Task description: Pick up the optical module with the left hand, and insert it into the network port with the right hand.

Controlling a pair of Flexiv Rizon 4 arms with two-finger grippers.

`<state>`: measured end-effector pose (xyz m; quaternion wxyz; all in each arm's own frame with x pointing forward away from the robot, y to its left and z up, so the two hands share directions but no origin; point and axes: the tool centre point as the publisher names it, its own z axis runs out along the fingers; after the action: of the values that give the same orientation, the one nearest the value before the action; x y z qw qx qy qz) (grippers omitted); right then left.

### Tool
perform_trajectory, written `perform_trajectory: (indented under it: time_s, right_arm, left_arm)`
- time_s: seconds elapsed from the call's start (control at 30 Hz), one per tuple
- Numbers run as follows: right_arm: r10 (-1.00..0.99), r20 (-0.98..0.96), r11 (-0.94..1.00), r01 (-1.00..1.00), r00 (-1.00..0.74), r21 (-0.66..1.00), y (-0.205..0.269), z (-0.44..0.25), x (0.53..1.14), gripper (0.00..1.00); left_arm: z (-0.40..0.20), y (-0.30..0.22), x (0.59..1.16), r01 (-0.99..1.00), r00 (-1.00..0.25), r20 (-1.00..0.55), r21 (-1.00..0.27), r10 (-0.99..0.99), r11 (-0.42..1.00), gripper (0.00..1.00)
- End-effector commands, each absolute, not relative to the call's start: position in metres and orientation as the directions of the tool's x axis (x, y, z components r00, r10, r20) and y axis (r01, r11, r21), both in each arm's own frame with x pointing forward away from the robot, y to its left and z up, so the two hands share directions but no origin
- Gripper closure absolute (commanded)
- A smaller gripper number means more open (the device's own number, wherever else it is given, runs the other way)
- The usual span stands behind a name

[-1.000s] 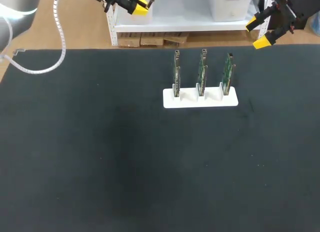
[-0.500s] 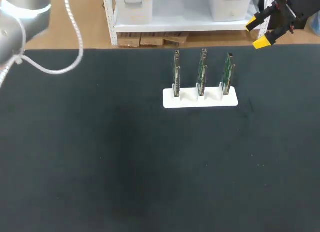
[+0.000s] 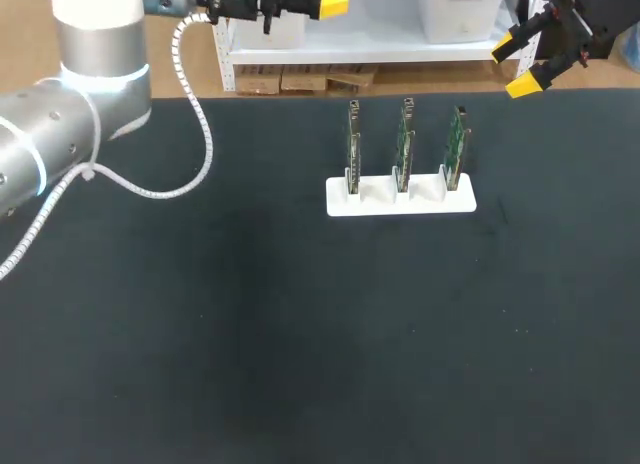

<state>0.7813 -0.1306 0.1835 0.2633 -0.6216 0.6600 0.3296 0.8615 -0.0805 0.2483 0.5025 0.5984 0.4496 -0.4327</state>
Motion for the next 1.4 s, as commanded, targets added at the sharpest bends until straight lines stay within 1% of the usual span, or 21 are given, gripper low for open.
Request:
perform_trajectory:
  time_s: [0.03,0.17,0.3,0.43,0.53,0.6,1.17,1.4]
  right_arm:
    - [-0.647,-0.757,0.013,-0.994,-0.089,0.105,-0.13,0.184,0.779,0.0]
    - [-0.647,-0.757,0.013,-0.994,-0.089,0.105,-0.13,0.184,0.779,0.0]
    - [-0.647,-0.757,0.013,-0.994,-0.089,0.105,-0.13,0.184,0.779,0.0]
    - [-0.647,-0.757,0.013,-0.994,-0.089,0.105,-0.13,0.184,0.779,0.0]
    - [-0.647,-0.757,0.013,-0.994,-0.089,0.105,-0.13,0.184,0.779,0.0]
    - [-0.647,-0.757,0.013,-0.994,-0.089,0.105,-0.13,0.184,0.779,0.0]
    - [-0.647,-0.757,0.013,-0.994,-0.089,0.105,-0.13,0.184,0.779,0.0]
    - [-0.647,-0.757,0.013,-0.994,-0.089,0.105,-0.13,0.184,0.779,0.0]
  left_arm:
    - [0.245,-0.091,0.875,0.969,0.205,-0.974,0.187,0.1,-0.161,1.0]
    - [0.242,-0.094,0.873,0.974,0.186,-0.977,0.169,0.109,-0.151,1.0]
    - [0.243,-0.098,0.874,0.974,0.215,-0.959,0.195,0.186,-0.116,1.0]
    - [0.244,-0.115,0.874,0.972,0.226,-0.952,0.208,0.205,-0.106,1.0]
    - [0.241,-0.123,0.875,0.975,0.218,-0.955,0.203,0.201,-0.091,1.0]
    - [0.243,-0.124,0.877,0.972,0.232,-0.952,0.222,0.198,-0.075,1.0]
    - [0.243,-0.124,0.877,0.972,0.232,-0.952,0.222,0.198,-0.075,1.0]
    - [0.24,-0.122,0.855,0.977,0.202,-0.963,0.211,0.176,0.035,1.0]
